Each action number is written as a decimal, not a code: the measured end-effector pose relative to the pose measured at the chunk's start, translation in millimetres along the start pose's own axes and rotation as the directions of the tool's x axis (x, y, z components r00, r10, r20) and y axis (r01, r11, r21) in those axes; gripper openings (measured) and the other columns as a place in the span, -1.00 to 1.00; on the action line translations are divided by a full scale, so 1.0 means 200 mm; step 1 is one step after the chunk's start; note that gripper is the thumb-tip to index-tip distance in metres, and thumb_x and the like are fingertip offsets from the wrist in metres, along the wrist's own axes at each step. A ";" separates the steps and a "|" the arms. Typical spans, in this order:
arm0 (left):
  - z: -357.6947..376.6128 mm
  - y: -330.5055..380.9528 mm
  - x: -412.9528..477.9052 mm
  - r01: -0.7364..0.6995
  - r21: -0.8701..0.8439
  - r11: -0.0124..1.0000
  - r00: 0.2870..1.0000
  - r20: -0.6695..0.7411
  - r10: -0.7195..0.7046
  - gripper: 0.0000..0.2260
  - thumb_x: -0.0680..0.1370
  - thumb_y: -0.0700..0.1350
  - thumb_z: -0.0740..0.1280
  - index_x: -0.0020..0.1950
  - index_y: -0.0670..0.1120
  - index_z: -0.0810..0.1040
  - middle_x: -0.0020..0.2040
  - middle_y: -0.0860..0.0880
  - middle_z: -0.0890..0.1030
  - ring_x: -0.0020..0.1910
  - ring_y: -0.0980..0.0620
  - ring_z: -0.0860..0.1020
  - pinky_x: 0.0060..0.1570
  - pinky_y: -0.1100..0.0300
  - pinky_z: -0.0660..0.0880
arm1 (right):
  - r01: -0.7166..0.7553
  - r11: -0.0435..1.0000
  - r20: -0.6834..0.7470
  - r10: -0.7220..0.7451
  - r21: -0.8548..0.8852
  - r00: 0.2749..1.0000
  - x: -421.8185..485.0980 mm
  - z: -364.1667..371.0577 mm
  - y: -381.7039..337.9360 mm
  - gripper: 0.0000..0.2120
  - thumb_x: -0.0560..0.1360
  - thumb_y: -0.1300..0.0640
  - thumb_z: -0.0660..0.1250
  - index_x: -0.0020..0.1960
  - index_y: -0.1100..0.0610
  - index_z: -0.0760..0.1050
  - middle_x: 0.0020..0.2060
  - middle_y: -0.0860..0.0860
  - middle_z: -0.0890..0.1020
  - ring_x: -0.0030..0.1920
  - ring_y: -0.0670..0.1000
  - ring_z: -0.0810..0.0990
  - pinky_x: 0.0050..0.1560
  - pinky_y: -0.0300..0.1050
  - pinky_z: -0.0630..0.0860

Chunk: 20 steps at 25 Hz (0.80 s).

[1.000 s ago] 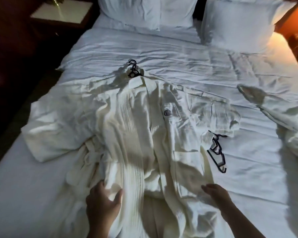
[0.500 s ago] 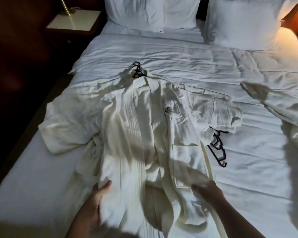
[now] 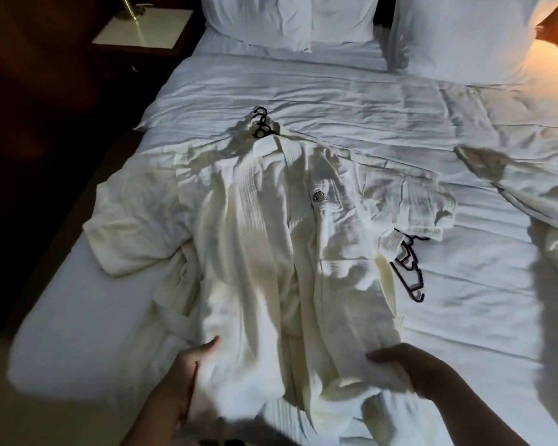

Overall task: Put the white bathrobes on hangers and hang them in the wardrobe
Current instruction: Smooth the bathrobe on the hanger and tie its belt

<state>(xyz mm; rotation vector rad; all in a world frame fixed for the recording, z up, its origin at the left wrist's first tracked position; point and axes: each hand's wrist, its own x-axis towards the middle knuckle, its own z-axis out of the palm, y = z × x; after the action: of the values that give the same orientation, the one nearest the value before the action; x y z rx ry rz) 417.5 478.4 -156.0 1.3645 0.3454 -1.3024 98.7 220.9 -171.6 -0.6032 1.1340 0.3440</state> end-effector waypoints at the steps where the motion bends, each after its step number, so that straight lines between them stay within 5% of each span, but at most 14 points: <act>1: -0.02 0.00 0.00 -0.018 0.053 0.998 0.998 -0.054 0.021 -0.67 0.61 -0.16 0.38 0.01 -0.48 0.59 -0.41 -0.23 0.65 -0.52 -0.08 0.63 -0.58 0.22 0.50 | 0.059 0.995 -0.021 -0.057 0.077 0.998 0.01 0.02 -0.01 -0.38 0.10 0.26 0.64 0.10 0.49 0.61 -0.07 0.36 0.66 -0.22 0.27 0.69 -0.20 0.04 0.66; 3: 0.00 0.06 -0.05 -0.003 0.097 0.995 0.984 -0.177 0.020 -0.72 0.62 -0.18 0.30 -0.02 -0.43 0.59 -0.39 -0.24 0.66 -0.50 -0.12 0.64 -0.51 0.17 0.54 | 0.155 0.970 -0.100 -0.138 0.187 0.985 0.02 0.07 -0.01 -0.37 0.07 0.26 0.59 0.09 0.49 0.56 -0.16 0.35 0.63 -0.30 0.27 0.63 -0.28 0.03 0.61; 6: 0.04 0.07 -0.11 0.084 0.133 0.988 0.996 -0.025 -0.081 -0.58 0.42 -0.20 0.45 0.17 -0.46 0.58 -0.06 -0.40 0.68 -0.23 -0.29 0.70 -0.07 -0.05 0.59 | 0.203 0.959 -0.119 -0.182 0.197 0.976 0.00 0.12 0.02 -0.52 0.22 0.20 0.49 0.06 0.45 0.58 -0.17 0.34 0.65 -0.30 0.28 0.64 -0.29 -0.02 0.59; 9: 0.02 0.07 -0.15 0.035 0.038 0.999 0.999 0.030 -0.036 -0.39 0.28 -0.20 0.58 0.25 -0.44 0.57 0.12 -0.41 0.64 0.00 -0.34 0.68 0.11 -0.13 0.58 | 0.234 0.943 -0.091 -0.218 0.236 0.972 -0.10 0.12 0.06 -0.42 0.20 0.21 0.57 0.19 0.39 0.61 0.01 0.35 0.63 -0.07 0.32 0.64 0.06 0.13 0.56; 11: 0.02 0.05 -0.23 -0.058 -0.067 0.996 0.989 0.132 0.067 -0.58 0.51 -0.04 0.45 0.16 -0.38 0.66 0.08 -0.36 0.67 0.03 -0.28 0.69 0.09 -0.09 0.63 | 0.239 0.936 -0.067 -0.230 0.257 0.971 -0.18 0.10 0.09 -0.30 0.15 0.18 0.62 0.25 0.39 0.59 0.07 0.35 0.62 0.01 0.32 0.61 0.16 0.18 0.51; 13: 0.03 0.04 -0.27 0.005 0.072 0.997 0.994 0.105 -0.013 -0.68 0.42 -0.10 0.52 0.02 -0.33 0.71 -0.07 -0.32 0.71 -0.14 -0.20 0.72 -0.12 0.04 0.67 | 0.198 0.968 -0.046 -0.194 0.155 0.980 -0.24 0.10 0.11 -0.31 0.20 0.21 0.59 0.27 0.46 0.54 0.05 0.37 0.63 -0.03 0.31 0.64 0.05 0.16 0.59; 16: 0.02 0.04 -0.37 0.167 0.347 0.923 0.964 0.137 -0.226 -0.39 0.20 -0.18 0.64 0.22 -0.31 0.65 0.18 -0.38 0.64 0.18 -0.34 0.62 0.29 -0.13 0.50 | 0.206 0.973 0.013 -0.209 0.108 0.978 -0.33 0.14 0.11 -0.59 0.38 0.29 0.43 0.16 0.50 0.58 0.00 0.38 0.65 -0.11 0.29 0.68 -0.05 0.13 0.65; 18: 0.00 0.08 -0.38 0.089 0.274 0.958 0.987 0.107 -0.122 -0.60 0.36 -0.24 0.47 0.17 -0.35 0.67 0.13 -0.37 0.65 0.12 -0.35 0.64 0.22 -0.13 0.53 | 0.271 0.945 0.033 -0.281 0.182 0.959 -0.38 0.19 0.09 -0.69 0.31 0.31 0.45 0.00 0.47 0.64 -0.17 0.34 0.67 -0.28 0.27 0.68 -0.24 0.06 0.65; 20: 0.01 0.11 -0.42 -0.012 0.185 0.983 0.998 0.061 0.001 -0.78 0.38 -0.27 0.37 -0.07 -0.34 0.73 -0.11 -0.30 0.70 -0.18 -0.23 0.70 -0.12 0.01 0.64 | 0.399 0.856 0.001 -0.423 0.327 0.906 -0.41 0.23 0.10 -0.62 0.19 0.26 0.51 -0.02 0.38 0.68 -0.21 0.29 0.68 -0.29 0.26 0.68 -0.23 0.07 0.64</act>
<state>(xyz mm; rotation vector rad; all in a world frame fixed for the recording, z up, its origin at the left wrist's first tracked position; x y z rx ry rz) 406.9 509.9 -75.2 1.4759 0.1810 -1.3952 89.4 268.2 -88.6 -0.5221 0.9333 -0.1879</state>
